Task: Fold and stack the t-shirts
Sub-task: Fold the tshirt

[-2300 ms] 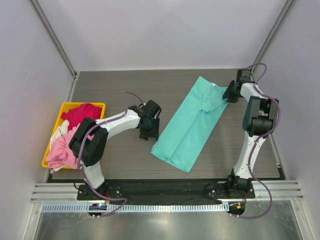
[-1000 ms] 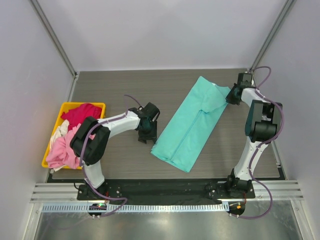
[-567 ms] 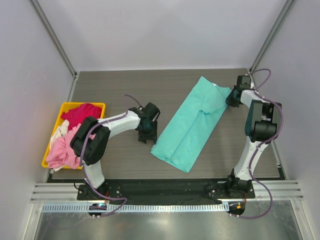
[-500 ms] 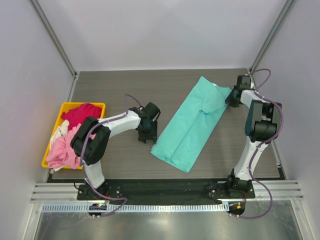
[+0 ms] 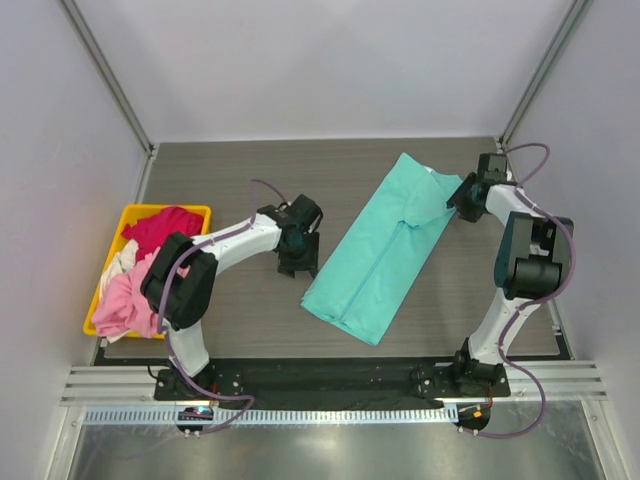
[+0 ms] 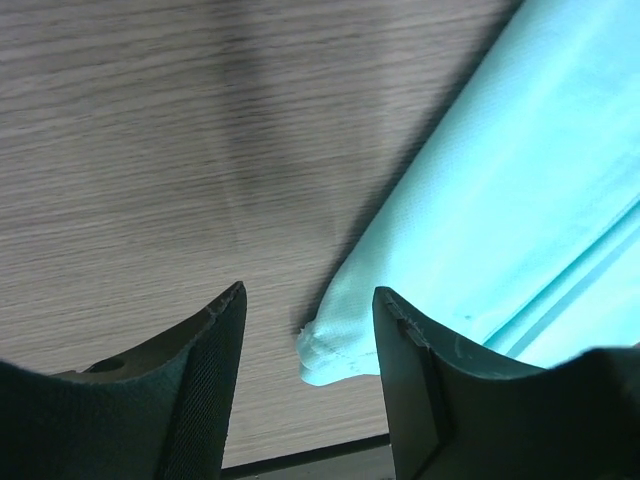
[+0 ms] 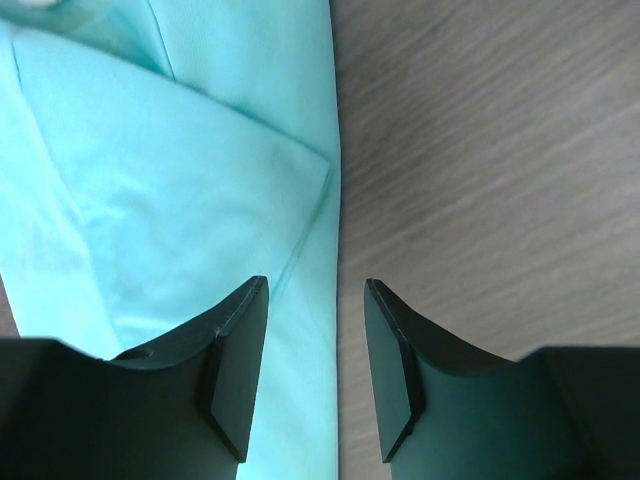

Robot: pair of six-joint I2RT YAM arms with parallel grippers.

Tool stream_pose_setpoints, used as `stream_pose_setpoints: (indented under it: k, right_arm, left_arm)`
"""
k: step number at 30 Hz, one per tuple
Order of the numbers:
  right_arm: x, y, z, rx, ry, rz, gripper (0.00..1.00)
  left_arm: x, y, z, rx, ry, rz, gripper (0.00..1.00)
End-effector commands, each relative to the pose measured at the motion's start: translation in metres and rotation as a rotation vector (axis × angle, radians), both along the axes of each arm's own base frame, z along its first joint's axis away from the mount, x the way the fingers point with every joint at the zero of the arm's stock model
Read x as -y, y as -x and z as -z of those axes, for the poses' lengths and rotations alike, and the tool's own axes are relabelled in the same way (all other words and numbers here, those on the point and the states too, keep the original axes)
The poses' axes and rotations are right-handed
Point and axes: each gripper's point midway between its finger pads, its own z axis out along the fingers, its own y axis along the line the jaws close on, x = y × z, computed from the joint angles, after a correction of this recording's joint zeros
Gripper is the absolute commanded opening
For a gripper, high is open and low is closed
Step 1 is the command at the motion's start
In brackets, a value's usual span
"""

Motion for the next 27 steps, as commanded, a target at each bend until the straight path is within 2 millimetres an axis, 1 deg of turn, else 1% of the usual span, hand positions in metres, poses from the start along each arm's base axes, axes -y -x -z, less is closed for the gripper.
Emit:
stream_pose_setpoints:
  k: [1, 2, 3, 4, 5, 7, 8, 10, 12, 13, 14, 15, 16, 17, 18, 19, 20, 22, 23, 25, 26, 27]
  right_arm:
    - [-0.016, 0.018, -0.009, -0.002, -0.036, -0.038, 0.49]
    - [-0.019, 0.021, -0.011, 0.0, -0.04, -0.05, 0.49]
    - [-0.022, 0.026, -0.006, -0.009, -0.045, -0.061, 0.49]
    - [-0.024, 0.029, -0.005, -0.01, -0.051, -0.071, 0.49]
    - [-0.027, 0.031, -0.003, -0.01, -0.06, -0.08, 0.49]
    - [-0.032, 0.037, 0.0, -0.01, -0.077, -0.092, 0.48]
    - [-0.034, 0.041, 0.005, -0.021, -0.081, -0.096, 0.48]
    - [-0.036, 0.043, 0.004, -0.012, -0.083, -0.106, 0.47]
    - [-0.036, 0.046, 0.009, -0.012, -0.078, -0.118, 0.44]
    - [-0.037, 0.046, 0.012, -0.014, -0.079, -0.123, 0.42]
    - [-0.037, 0.046, 0.015, -0.015, -0.079, -0.131, 0.37]
    - [-0.037, 0.043, 0.015, -0.006, -0.072, -0.146, 0.34]
    - [-0.036, 0.043, 0.023, -0.019, -0.071, -0.149, 0.3]
    - [-0.035, 0.038, 0.023, -0.016, -0.065, -0.154, 0.24]
    - [-0.034, 0.035, 0.025, -0.016, -0.056, -0.167, 0.21]
    - [-0.034, 0.033, 0.032, -0.029, -0.057, -0.174, 0.19]
    - [-0.032, 0.024, 0.029, -0.015, -0.049, -0.179, 0.18]
    - [-0.032, 0.016, 0.029, -0.009, -0.043, -0.198, 0.17]
    - [-0.032, 0.004, 0.027, 0.008, -0.046, -0.213, 0.16]
    - [-0.034, -0.011, 0.024, 0.027, -0.056, -0.239, 0.16]
    - [-0.038, -0.027, 0.02, 0.055, -0.079, -0.265, 0.16]
    - [-0.04, -0.034, 0.022, 0.058, -0.094, -0.276, 0.16]
  left_arm:
    - [0.013, 0.003, -0.005, -0.014, 0.079, 0.053, 0.55]
    - [0.012, 0.009, 0.001, -0.031, 0.082, 0.058, 0.55]
    - [0.015, 0.009, 0.002, -0.026, 0.099, 0.059, 0.54]
    - [0.016, 0.012, 0.003, -0.038, 0.115, 0.062, 0.54]
    - [0.014, 0.019, 0.009, -0.052, 0.11, 0.062, 0.52]
    - [0.014, 0.022, 0.011, -0.053, 0.119, 0.062, 0.5]
    - [0.014, 0.025, 0.012, -0.057, 0.117, 0.065, 0.49]
    - [0.011, 0.032, 0.017, -0.068, 0.109, 0.064, 0.47]
    - [0.007, 0.041, 0.024, -0.078, 0.094, 0.065, 0.42]
    - [0.007, 0.043, 0.024, -0.077, 0.096, 0.056, 0.39]
    - [0.005, 0.047, 0.026, -0.078, 0.09, 0.053, 0.36]
    - [0.002, 0.052, 0.03, -0.088, 0.084, 0.046, 0.35]
    - [0.002, 0.055, 0.03, -0.086, 0.087, 0.039, 0.34]
    - [0.003, 0.059, 0.032, -0.092, 0.093, 0.022, 0.34]
    - [0.007, 0.059, 0.032, -0.085, 0.111, 0.014, 0.33]
    - [0.009, 0.068, 0.035, -0.095, 0.116, 0.019, 0.33]
    - [0.013, 0.071, 0.035, -0.103, 0.127, -0.005, 0.33]
    - [0.015, 0.075, 0.036, -0.097, 0.121, -0.023, 0.33]
    - [0.018, 0.081, 0.034, -0.101, 0.129, -0.035, 0.34]
    - [0.021, 0.083, 0.031, -0.089, 0.138, -0.05, 0.38]
    - [0.022, 0.085, 0.025, -0.074, 0.148, -0.051, 0.38]
    - [0.022, 0.084, 0.023, -0.073, 0.155, -0.072, 0.4]
